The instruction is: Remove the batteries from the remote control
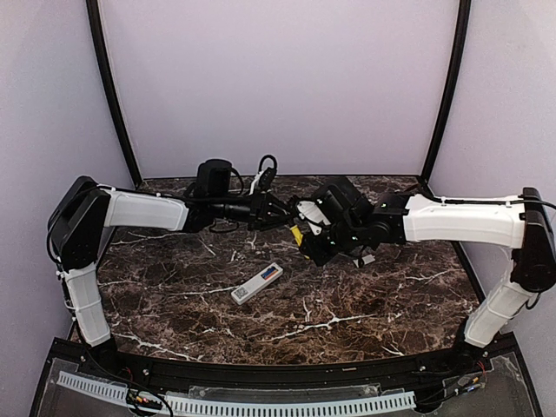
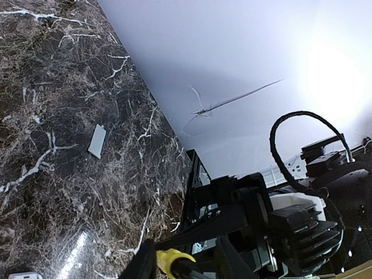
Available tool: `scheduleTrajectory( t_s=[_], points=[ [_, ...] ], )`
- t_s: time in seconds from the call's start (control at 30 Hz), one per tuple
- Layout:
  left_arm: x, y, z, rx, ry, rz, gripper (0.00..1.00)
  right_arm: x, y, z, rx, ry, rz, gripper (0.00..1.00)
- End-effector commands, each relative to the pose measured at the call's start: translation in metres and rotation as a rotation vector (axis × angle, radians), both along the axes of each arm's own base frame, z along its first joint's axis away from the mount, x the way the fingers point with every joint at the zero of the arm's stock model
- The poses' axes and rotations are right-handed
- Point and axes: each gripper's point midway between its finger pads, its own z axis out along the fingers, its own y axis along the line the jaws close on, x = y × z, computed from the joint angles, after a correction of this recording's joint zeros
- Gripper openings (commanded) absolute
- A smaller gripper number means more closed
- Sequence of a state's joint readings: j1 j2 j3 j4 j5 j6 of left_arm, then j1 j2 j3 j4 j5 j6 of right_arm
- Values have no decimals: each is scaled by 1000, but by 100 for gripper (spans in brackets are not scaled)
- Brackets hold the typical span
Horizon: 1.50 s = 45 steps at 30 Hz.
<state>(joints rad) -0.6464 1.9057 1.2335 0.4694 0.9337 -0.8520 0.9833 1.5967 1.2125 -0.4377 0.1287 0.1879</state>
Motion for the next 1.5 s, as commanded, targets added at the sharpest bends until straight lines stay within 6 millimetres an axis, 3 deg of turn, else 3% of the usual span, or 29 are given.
scheduleTrajectory(
  t_s=[0.0, 0.23, 0.43, 0.47, 0.5, 0.6, 0.67, 0.73, 0.93, 1.1, 1.27, 1.47],
  points=[
    [1, -2, 8, -6, -31, 3, 28, 3, 10, 12, 22, -31, 20, 0],
    [4, -2, 5, 2, -39, 14, 2, 2, 6, 11, 18, -27, 8, 0],
    [4, -2, 6, 8, -38, 15, 0, 7, 3, 10, 8, -30, -28, 0],
    [4, -1, 5, 8, -37, 18, 0, 7, 3, 9, 9, -24, -32, 4],
    [4, -1, 8, 2, -44, 20, 0, 7, 3, 9, 13, -18, -36, 17],
    [7, 0, 13, -8, -56, 36, 0, 7, 1, 11, 53, 18, -53, 71],
    [10, 2, 20, -22, -63, 51, 0, 7, 0, 19, 105, 36, -61, 88],
    [18, 4, 32, -52, -82, 75, 0, 9, -2, 36, 168, 37, -72, 97],
    [43, 12, 67, -161, -104, 136, 0, 26, -12, 92, 458, 71, -165, 99],
    [55, 20, 98, -298, -72, 161, 0, 40, -26, 122, 692, 229, -235, 99],
    [63, 23, 116, -381, -81, 169, 0, 38, -18, 146, 914, 320, -196, 99],
    [67, 26, 129, -427, -86, 200, 0, 39, -8, 154, 1082, 397, -168, 98]
  ],
)
